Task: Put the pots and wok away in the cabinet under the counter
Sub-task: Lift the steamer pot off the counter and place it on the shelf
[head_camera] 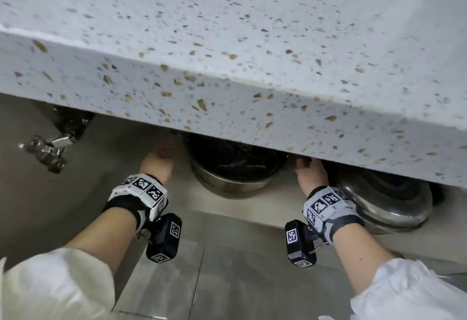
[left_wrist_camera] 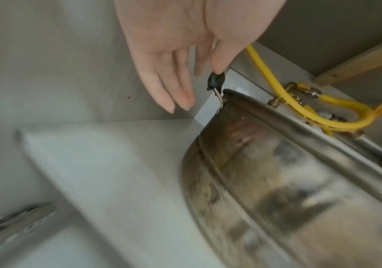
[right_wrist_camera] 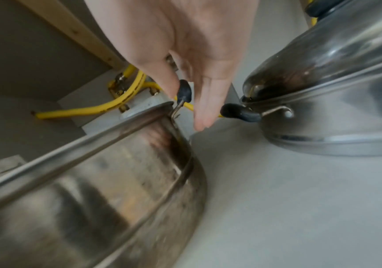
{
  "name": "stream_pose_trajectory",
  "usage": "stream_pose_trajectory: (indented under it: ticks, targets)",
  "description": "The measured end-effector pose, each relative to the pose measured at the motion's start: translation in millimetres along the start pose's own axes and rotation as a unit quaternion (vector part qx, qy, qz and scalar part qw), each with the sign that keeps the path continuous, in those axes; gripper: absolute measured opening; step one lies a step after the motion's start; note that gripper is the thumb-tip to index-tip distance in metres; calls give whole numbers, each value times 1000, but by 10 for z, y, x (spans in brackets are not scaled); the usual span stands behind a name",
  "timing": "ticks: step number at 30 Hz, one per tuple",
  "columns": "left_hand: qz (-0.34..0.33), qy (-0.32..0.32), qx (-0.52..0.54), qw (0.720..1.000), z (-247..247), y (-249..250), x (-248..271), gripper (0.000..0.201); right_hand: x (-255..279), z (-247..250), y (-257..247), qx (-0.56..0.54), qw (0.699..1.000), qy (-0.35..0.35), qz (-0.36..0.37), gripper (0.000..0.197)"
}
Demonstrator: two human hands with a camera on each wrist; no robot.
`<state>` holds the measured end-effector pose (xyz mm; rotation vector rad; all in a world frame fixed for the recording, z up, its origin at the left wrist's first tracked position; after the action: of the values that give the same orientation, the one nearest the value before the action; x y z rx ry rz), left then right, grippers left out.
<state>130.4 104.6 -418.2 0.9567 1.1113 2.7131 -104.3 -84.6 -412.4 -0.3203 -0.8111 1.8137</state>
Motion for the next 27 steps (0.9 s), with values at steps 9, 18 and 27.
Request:
stream_pose_trajectory:
  ticks: [9, 18, 27]
  targets:
    - [39, -134, 34, 990, 140, -227, 1217, 31, 1098, 116, -310, -49, 986, -154, -38, 40]
    - [6, -160, -9, 987, 907, 124, 2480, 20, 2098, 893, -1330, -54, 907, -414, 57, 30]
    - [-101, -92, 72, 988, 2309, 1083, 3286, 21, 2316, 1862, -3073, -116, 901, -368, 199, 41]
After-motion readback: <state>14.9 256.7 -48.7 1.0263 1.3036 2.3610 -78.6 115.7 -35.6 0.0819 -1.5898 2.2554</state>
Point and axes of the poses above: each hand's wrist, its own x-axis away from the middle knuckle, its own z-axis out of the back of the hand, y = z × x, the point moved 2 cm from there along -x, towards the middle knuckle, and after that the axes turned 11 degrees about z, right-handed, at the moved point
